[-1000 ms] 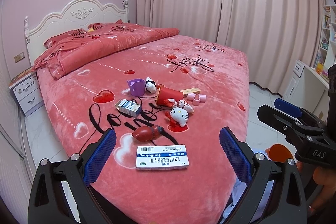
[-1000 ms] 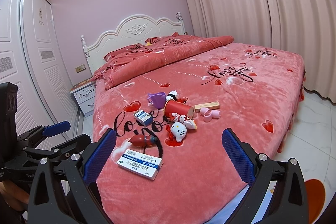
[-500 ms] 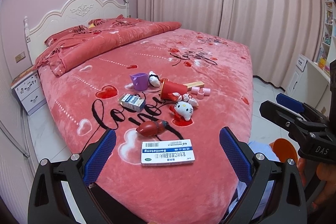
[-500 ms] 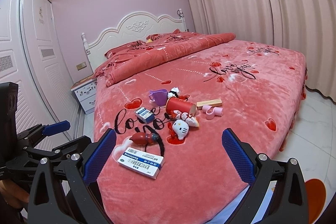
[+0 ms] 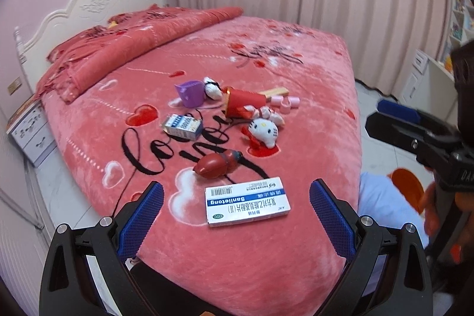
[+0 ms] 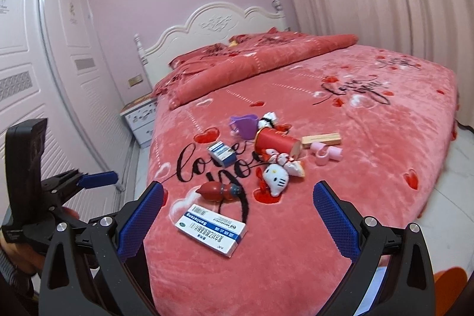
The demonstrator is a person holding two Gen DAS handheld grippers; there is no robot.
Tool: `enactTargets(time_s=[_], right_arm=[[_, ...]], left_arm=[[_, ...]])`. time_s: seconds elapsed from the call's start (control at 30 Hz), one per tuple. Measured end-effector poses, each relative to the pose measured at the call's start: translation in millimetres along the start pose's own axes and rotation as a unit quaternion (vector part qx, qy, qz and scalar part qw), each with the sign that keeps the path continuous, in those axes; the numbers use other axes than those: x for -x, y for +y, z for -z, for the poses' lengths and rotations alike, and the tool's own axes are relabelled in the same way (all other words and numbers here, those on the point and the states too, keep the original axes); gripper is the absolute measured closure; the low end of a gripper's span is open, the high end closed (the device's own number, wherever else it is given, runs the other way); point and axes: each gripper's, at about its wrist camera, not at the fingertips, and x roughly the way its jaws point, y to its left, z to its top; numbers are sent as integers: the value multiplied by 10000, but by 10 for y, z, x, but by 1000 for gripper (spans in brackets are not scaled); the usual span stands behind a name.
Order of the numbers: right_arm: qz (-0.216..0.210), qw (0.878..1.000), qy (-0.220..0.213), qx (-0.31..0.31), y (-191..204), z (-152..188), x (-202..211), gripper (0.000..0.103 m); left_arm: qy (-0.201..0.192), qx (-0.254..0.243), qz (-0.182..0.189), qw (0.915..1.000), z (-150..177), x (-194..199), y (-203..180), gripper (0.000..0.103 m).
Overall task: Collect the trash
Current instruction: 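Grasp the red toy figure with the left tool while the right tool grasps the Hello Kitty plush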
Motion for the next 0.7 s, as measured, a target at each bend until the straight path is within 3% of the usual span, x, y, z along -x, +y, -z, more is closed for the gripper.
enactTargets(time_s=[0.33,0.53,0.7], right_arm=[[-492,9981,374,78,-237,-126,-426,5],[-281,9959,685,515,-298,-165,-740,5],[-654,9936,913,81,-457,-140,-993,5]], left_arm=[[399,-532,417,9969,-122,-409,157,6],[617,-785,699,9925,-239,-709,251,6],[817,-899,963,9879,-282,-995,332,6]])
